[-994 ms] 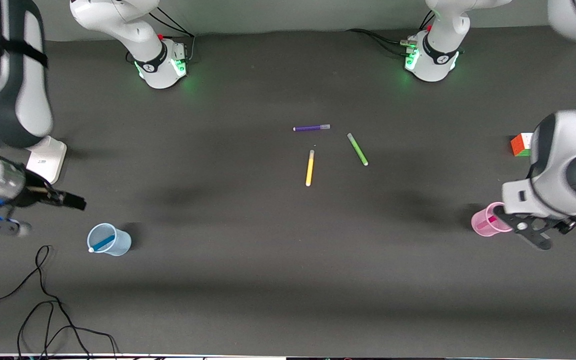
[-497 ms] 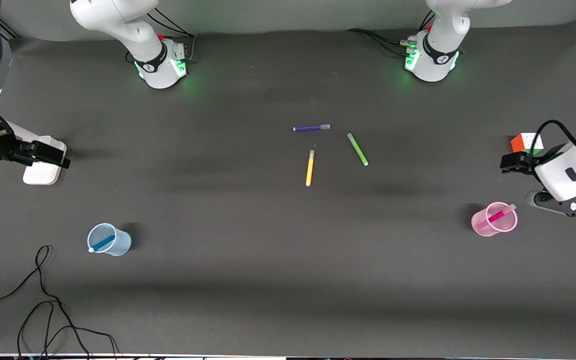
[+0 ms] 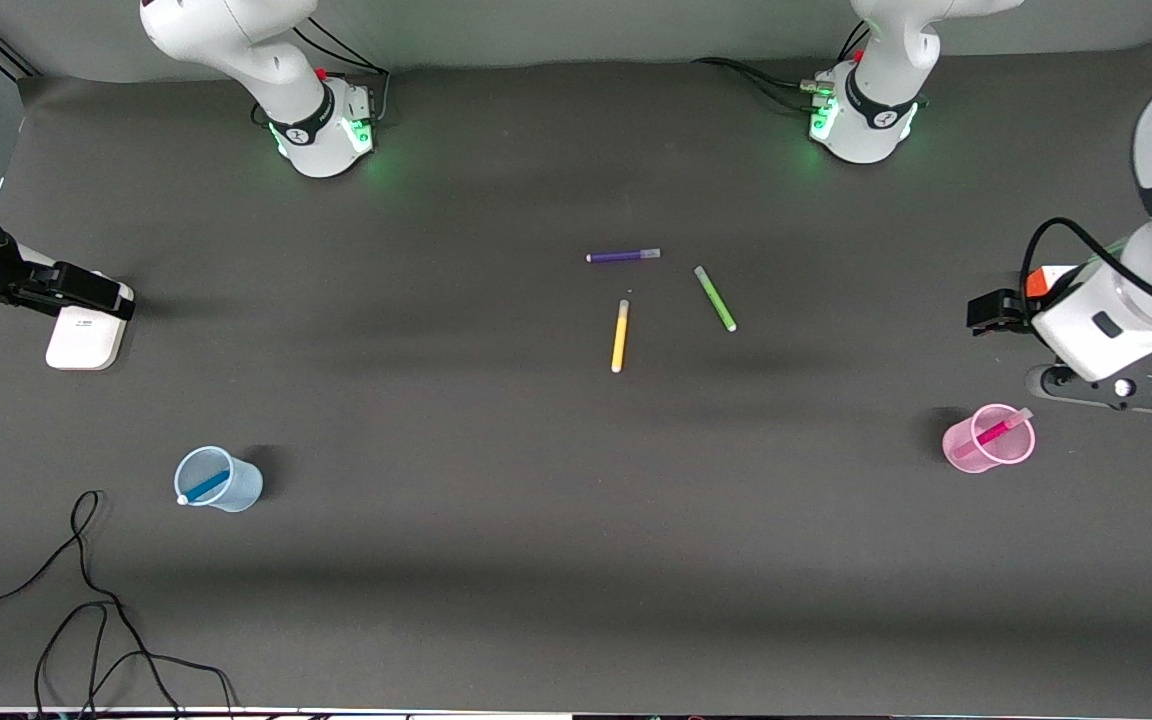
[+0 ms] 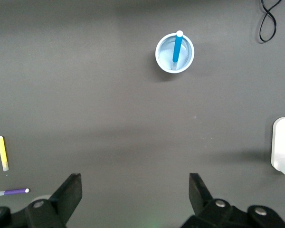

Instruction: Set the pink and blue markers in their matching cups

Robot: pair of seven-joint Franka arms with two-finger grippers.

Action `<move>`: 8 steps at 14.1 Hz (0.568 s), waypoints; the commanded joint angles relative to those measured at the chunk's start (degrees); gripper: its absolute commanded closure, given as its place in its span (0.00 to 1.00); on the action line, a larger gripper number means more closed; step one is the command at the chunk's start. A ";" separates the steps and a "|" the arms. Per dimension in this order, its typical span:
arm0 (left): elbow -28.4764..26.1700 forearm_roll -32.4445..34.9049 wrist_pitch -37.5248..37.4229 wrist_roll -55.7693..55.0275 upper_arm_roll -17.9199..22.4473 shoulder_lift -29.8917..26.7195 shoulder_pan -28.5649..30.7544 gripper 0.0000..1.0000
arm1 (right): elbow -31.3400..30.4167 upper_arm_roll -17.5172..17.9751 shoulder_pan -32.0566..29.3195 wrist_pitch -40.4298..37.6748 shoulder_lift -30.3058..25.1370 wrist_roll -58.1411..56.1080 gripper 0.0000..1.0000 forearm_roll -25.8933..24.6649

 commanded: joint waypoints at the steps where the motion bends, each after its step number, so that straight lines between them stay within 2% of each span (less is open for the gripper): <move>1: -10.96 -5.50 5.33 -3.12 0.53 -7.84 0.66 0.01 | -4.14 9.02 -6.64 0.48 -3.68 -0.18 0.00 -2.87; 2: -10.34 -5.96 5.33 -5.57 1.05 -7.67 0.92 0.01 | -5.10 14.74 -11.91 1.01 -3.77 -0.18 0.00 -3.05; 3: -10.25 -5.96 5.25 -7.42 1.32 -7.66 0.92 0.01 | -5.29 17.23 -13.44 1.79 -3.77 -0.27 0.00 -3.49; 5: -9.99 -5.26 5.51 -8.15 1.50 -7.40 1.01 0.01 | -5.72 17.87 -13.46 3.29 -4.03 -0.18 0.00 -4.90; 6: -9.03 -4.91 6.29 -7.19 3.07 -6.79 1.71 0.01 | -5.81 17.87 -13.46 4.51 -4.21 -0.18 0.00 -4.73; 8: -4.65 -5.08 6.91 -5.61 4.57 -4.51 3.20 0.01 | -5.82 17.70 -13.37 5.49 -4.39 -0.09 0.00 -4.90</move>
